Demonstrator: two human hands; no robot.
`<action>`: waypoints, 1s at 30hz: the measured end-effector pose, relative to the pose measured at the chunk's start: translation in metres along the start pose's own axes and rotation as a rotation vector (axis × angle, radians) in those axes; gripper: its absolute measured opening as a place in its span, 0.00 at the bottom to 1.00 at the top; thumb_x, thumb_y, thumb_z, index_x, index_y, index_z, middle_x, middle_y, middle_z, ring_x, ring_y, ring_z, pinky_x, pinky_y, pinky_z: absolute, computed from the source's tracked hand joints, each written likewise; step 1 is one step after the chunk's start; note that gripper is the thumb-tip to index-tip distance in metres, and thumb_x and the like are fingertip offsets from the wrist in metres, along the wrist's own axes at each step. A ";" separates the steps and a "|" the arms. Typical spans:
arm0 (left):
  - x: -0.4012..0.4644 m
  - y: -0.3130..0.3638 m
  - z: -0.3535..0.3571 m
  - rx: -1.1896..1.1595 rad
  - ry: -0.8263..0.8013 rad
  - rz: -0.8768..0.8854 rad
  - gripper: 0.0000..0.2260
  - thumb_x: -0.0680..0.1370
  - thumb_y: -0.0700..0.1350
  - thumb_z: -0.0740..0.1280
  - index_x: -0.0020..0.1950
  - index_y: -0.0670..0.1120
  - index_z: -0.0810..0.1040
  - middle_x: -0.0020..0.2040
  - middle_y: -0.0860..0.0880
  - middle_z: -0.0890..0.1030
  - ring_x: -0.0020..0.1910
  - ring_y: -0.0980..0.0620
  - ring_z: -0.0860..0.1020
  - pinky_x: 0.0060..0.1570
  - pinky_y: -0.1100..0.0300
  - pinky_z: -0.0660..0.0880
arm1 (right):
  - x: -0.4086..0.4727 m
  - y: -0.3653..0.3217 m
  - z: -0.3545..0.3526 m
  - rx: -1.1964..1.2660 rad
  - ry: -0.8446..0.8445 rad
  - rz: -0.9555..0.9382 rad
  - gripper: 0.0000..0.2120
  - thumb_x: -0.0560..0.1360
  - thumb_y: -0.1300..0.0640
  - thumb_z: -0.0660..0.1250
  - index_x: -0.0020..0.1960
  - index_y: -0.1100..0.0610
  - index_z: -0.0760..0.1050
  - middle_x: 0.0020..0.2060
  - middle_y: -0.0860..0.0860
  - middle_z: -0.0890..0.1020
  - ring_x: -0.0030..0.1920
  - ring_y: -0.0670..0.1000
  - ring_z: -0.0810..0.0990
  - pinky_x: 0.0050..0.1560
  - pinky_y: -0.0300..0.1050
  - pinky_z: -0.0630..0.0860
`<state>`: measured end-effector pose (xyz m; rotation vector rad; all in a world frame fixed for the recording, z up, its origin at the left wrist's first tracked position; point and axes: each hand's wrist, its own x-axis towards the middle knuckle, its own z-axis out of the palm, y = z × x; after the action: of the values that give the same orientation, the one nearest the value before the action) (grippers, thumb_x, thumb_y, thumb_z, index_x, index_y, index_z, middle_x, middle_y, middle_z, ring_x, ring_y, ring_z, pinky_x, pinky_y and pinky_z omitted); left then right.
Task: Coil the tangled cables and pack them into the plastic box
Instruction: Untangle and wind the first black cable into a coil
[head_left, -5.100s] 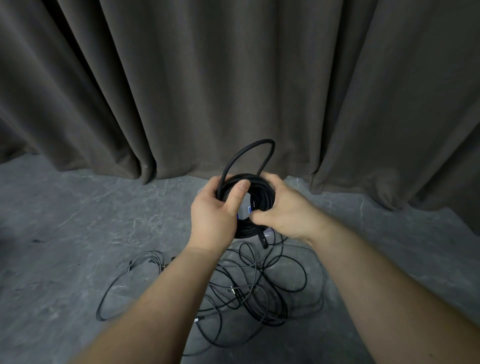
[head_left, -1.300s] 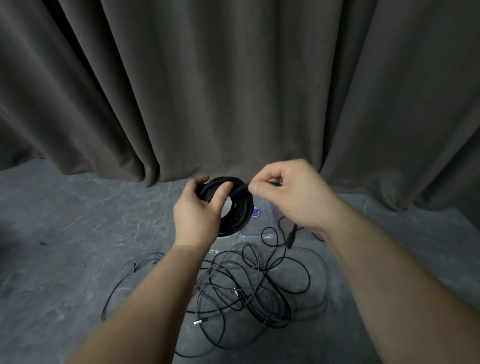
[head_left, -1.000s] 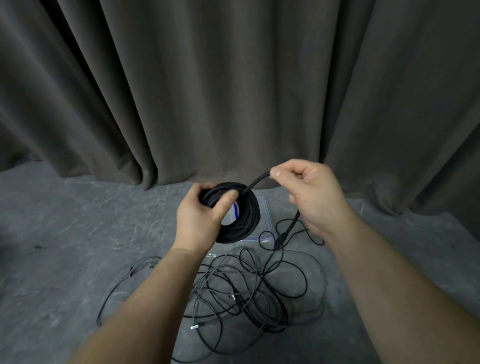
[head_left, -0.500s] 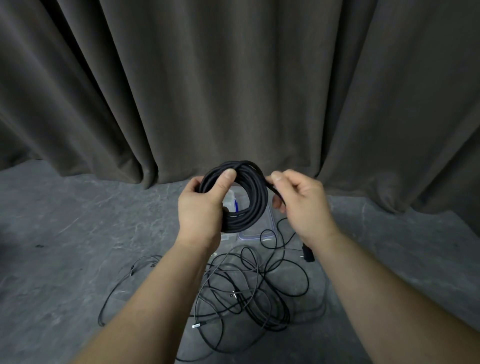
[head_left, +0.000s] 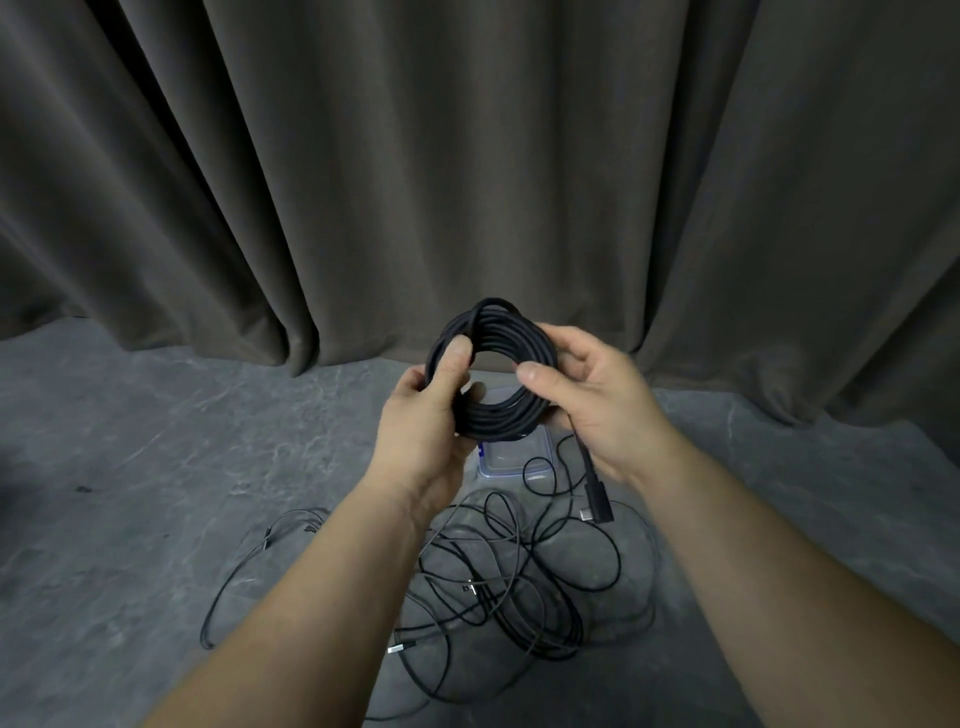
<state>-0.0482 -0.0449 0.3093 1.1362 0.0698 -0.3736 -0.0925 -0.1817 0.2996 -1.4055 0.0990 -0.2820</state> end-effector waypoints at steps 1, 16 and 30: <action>0.002 0.001 -0.003 0.070 -0.030 -0.024 0.10 0.77 0.47 0.69 0.53 0.43 0.76 0.38 0.50 0.79 0.39 0.55 0.79 0.43 0.55 0.78 | 0.001 -0.001 -0.004 -0.022 -0.006 -0.007 0.17 0.75 0.68 0.67 0.61 0.55 0.75 0.53 0.55 0.84 0.53 0.52 0.82 0.56 0.52 0.78; 0.000 -0.002 -0.001 0.391 0.016 0.162 0.15 0.78 0.54 0.66 0.36 0.46 0.77 0.25 0.54 0.76 0.25 0.56 0.72 0.33 0.59 0.69 | 0.001 -0.005 -0.018 -0.322 -0.150 0.038 0.19 0.73 0.61 0.72 0.61 0.48 0.76 0.58 0.51 0.82 0.59 0.46 0.80 0.64 0.48 0.74; -0.003 -0.003 0.001 0.267 0.047 0.244 0.14 0.78 0.51 0.67 0.35 0.45 0.74 0.25 0.54 0.77 0.23 0.58 0.73 0.27 0.65 0.70 | 0.005 -0.013 -0.022 -1.126 0.270 -0.055 0.05 0.76 0.58 0.65 0.50 0.52 0.79 0.40 0.49 0.84 0.45 0.52 0.81 0.49 0.46 0.77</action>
<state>-0.0522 -0.0463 0.3080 1.3999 -0.0797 -0.1410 -0.0943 -0.2055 0.3089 -2.4790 0.4996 -0.4983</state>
